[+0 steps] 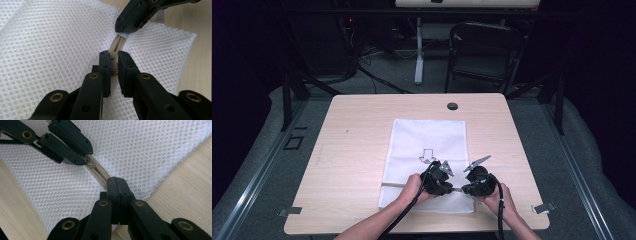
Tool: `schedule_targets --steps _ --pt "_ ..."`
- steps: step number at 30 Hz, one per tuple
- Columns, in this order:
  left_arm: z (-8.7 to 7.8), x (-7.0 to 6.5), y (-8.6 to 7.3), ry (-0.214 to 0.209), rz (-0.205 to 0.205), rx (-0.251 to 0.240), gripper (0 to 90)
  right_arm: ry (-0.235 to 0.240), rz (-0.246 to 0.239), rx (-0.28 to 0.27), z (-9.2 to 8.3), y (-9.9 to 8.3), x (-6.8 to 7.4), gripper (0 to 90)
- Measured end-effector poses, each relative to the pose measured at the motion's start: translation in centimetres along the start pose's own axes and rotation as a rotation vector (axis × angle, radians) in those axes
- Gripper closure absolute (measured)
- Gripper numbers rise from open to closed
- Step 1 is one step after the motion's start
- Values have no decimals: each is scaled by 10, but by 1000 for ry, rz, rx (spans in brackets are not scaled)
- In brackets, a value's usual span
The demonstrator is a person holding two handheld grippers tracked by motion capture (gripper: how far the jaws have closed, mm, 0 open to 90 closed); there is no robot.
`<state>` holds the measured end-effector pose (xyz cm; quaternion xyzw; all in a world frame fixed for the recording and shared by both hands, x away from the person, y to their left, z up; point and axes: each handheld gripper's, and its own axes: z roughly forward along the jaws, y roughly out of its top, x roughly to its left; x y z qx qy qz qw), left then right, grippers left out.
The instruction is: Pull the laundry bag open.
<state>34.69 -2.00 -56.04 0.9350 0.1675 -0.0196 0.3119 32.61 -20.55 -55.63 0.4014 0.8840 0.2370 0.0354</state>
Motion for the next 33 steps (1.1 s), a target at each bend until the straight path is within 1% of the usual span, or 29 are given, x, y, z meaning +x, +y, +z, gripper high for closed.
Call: schedule_targets --steps 4,7,11,13,14,19,20,21,23,26,32,33 --pt "-2 0 -1 -2 -5 2 818 4 -4 9 -1 0 -1 900" --pt "-4 1 -3 -1 -3 8 818 -5 -11 12 -1 0 -1 900" --pt "-6 2 -5 -6 -12 7 817 -7 -17 10 -1 0 -1 900" --pt "-6 2 -5 -2 -11 15 817 -4 -12 6 0 0 -1 900" --pt "-6 3 -6 -5 -14 4 817 -3 -13 7 -1 0 -1 900" --pt "-10 5 -8 -6 -20 14 817 -1 -16 9 -1 0 -2 900" --pt "-10 5 -9 -12 -25 6 817 6 -11 1 0 0 -1 900" --pt "-11 5 -9 -8 -28 14 817 3 -15 6 -1 0 -2 900" --pt "-11 5 -11 -7 -30 10 817 5 -21 6 -1 0 -2 900" --pt "-13 6 -13 -12 -35 14 817 12 -21 1 -1 -1 -3 900" --pt "-16 7 -16 -6 -41 18 817 13 -25 4 -1 -1 -4 900" --pt "-17 7 -17 -6 -47 19 817 12 -24 6 -1 -1 -4 900"
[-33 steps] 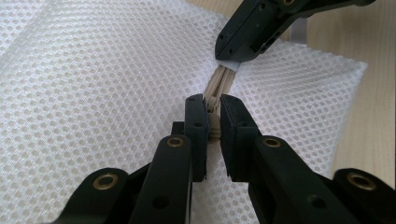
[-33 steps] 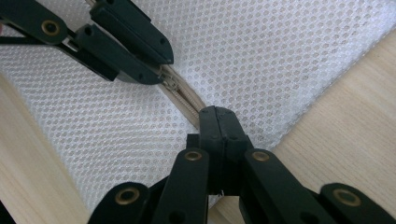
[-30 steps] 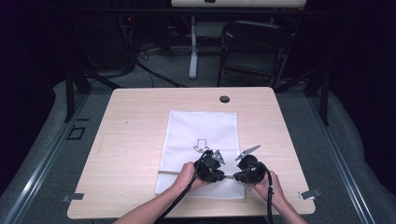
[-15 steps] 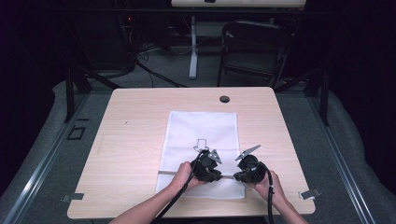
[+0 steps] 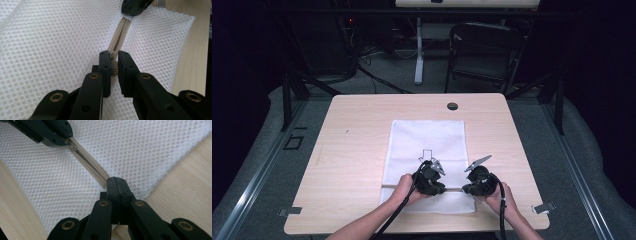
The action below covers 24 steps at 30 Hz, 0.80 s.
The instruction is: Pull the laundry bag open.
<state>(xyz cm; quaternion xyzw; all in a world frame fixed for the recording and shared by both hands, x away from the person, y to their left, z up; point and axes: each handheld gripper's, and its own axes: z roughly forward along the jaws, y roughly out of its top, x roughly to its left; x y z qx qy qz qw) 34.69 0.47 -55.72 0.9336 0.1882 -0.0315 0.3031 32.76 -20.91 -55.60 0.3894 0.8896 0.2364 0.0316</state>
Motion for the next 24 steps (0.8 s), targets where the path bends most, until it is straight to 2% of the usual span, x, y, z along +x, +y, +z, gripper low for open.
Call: schedule_targets --steps 7,13,16,17,18,24 --pt "-4 2 -4 -1 -4 -5 817 14 13 -12 1 0 0 900" --pt "-6 3 -6 5 -7 0 817 10 8 -7 0 -1 -1 900" --pt "-8 4 -9 -7 -14 -5 817 4 9 -10 0 -1 0 900" --pt "-9 4 -9 -6 -13 -2 817 5 21 -23 1 -1 1 900" --pt "-9 4 -10 -6 -17 0 817 2 -1 -2 0 0 0 900" --pt "-9 4 -10 -7 -16 5 817 -11 -11 -2 0 0 0 900"
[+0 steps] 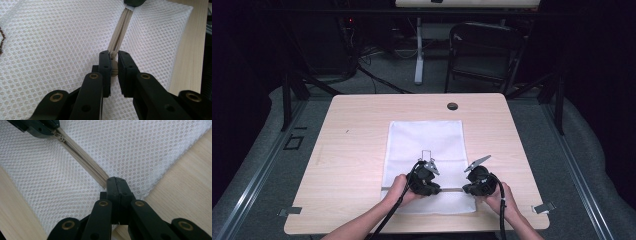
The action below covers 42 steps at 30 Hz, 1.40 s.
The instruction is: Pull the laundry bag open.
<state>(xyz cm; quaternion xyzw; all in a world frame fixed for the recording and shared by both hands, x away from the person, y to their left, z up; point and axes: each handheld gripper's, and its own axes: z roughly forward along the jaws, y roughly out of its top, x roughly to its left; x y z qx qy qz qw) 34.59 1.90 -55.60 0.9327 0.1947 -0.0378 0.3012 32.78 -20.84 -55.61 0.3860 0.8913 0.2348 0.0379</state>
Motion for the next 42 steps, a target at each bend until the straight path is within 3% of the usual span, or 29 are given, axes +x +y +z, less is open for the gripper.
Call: schedule_targets --steps 5,42 --pt "-1 2 -1 3 -1 1 816 4 19 5 0 0 -1 900" --pt "-17 8 -17 -3 8 -11 817 -1 12 14 -1 0 -1 900"
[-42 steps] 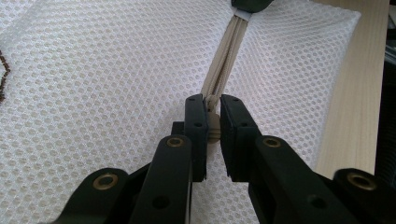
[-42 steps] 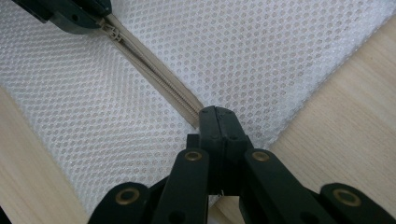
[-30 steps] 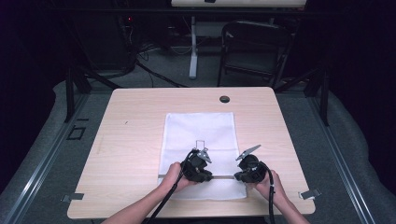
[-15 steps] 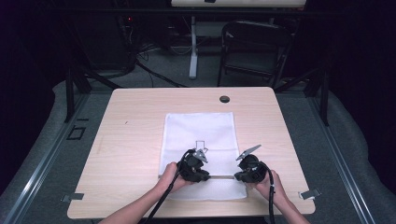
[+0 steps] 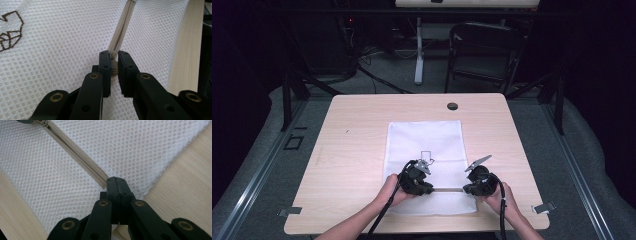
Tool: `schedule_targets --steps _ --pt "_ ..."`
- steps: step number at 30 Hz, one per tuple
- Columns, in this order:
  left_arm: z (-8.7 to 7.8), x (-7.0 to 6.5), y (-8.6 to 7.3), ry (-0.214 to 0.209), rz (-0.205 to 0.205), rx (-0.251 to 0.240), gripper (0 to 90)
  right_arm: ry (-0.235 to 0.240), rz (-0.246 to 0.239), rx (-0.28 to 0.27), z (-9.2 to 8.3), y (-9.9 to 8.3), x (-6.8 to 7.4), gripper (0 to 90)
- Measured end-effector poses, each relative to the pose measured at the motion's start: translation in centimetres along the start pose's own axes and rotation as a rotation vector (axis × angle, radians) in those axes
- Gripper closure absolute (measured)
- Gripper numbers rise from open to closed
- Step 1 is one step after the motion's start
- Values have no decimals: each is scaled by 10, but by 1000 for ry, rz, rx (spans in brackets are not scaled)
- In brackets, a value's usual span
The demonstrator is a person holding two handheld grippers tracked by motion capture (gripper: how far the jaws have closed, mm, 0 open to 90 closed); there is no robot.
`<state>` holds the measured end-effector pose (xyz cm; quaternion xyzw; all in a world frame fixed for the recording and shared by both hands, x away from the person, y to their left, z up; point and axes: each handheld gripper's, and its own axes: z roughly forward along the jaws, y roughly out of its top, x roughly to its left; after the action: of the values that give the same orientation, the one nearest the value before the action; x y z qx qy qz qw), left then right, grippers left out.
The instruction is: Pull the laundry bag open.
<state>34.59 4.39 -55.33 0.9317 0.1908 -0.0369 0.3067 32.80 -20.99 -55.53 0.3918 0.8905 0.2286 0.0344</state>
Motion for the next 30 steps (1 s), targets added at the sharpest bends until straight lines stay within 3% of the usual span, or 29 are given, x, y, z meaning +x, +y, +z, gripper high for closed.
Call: schedule_targets --steps 30 --pt "-11 4 -8 -15 -6 -10 818 6 25 -18 1 -1 0 900"
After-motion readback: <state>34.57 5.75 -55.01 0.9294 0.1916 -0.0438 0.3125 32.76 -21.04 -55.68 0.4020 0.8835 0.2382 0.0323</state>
